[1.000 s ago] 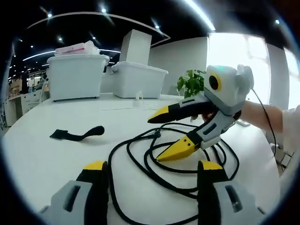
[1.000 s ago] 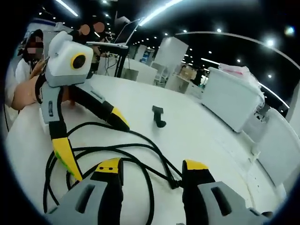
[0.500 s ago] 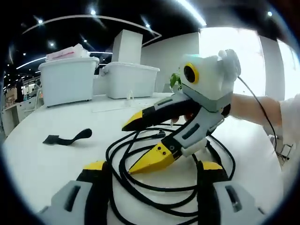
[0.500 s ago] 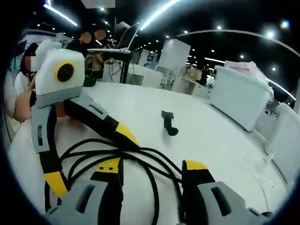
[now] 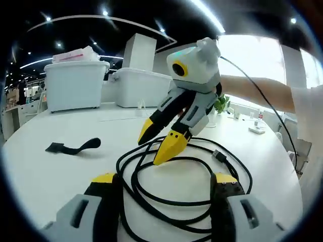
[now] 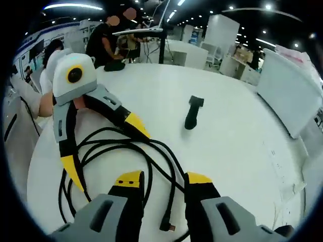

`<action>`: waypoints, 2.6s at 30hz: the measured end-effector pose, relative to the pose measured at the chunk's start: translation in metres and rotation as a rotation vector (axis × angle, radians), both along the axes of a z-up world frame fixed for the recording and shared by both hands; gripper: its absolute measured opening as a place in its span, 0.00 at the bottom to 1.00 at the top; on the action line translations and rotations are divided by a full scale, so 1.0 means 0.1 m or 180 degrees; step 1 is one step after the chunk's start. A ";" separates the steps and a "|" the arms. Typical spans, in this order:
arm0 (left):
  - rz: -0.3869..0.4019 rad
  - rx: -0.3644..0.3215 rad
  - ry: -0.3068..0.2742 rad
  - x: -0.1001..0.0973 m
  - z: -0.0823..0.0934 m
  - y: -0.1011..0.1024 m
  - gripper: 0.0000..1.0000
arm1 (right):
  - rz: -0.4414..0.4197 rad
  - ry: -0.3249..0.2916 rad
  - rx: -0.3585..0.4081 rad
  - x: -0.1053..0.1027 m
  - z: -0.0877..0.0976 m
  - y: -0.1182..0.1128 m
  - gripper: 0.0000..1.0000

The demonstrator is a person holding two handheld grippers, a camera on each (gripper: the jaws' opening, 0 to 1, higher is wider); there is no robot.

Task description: Coil the Type-C to USB data cable on the desktop and secure it with Velcro straps.

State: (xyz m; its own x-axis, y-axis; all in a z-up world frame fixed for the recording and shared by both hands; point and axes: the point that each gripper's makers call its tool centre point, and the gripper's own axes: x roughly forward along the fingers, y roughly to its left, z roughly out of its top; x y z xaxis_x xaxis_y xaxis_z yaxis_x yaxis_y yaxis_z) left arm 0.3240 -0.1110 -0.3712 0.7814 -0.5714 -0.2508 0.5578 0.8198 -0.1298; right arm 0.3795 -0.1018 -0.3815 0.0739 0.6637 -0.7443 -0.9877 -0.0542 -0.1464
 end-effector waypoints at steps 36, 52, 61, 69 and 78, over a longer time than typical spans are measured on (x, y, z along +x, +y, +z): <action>0.0211 -0.0013 -0.0016 0.11 0.01 0.11 0.69 | 0.0807 -0.0289 0.0031 -0.41 0.23 0.03 0.01; 0.0388 0.1263 -0.0262 0.13 -0.06 0.22 0.06 | 0.0550 -0.0362 0.0034 -0.52 0.29 -0.20 0.02; 0.0562 0.1717 -0.0768 0.17 0.23 0.31 0.04 | -0.0033 -0.0403 0.0787 -0.44 0.54 -0.10 0.24; 0.0487 0.1852 -0.0760 0.16 0.17 0.26 0.04 | -0.0001 -0.0415 0.0446 -0.54 0.32 -0.01 0.26; 0.0393 0.1616 -0.0732 0.05 0.18 0.31 0.04 | -0.0247 0.0197 0.0639 -0.37 0.45 -0.14 0.25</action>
State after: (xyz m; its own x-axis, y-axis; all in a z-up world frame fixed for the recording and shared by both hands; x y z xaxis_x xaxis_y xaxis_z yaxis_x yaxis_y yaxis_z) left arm 0.3292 -0.0805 -0.3537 0.9017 -0.3247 -0.2856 0.4213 0.8085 0.4109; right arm 0.3429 -0.1161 -0.3364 0.0889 0.7931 -0.6025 -0.9952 0.0466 -0.0856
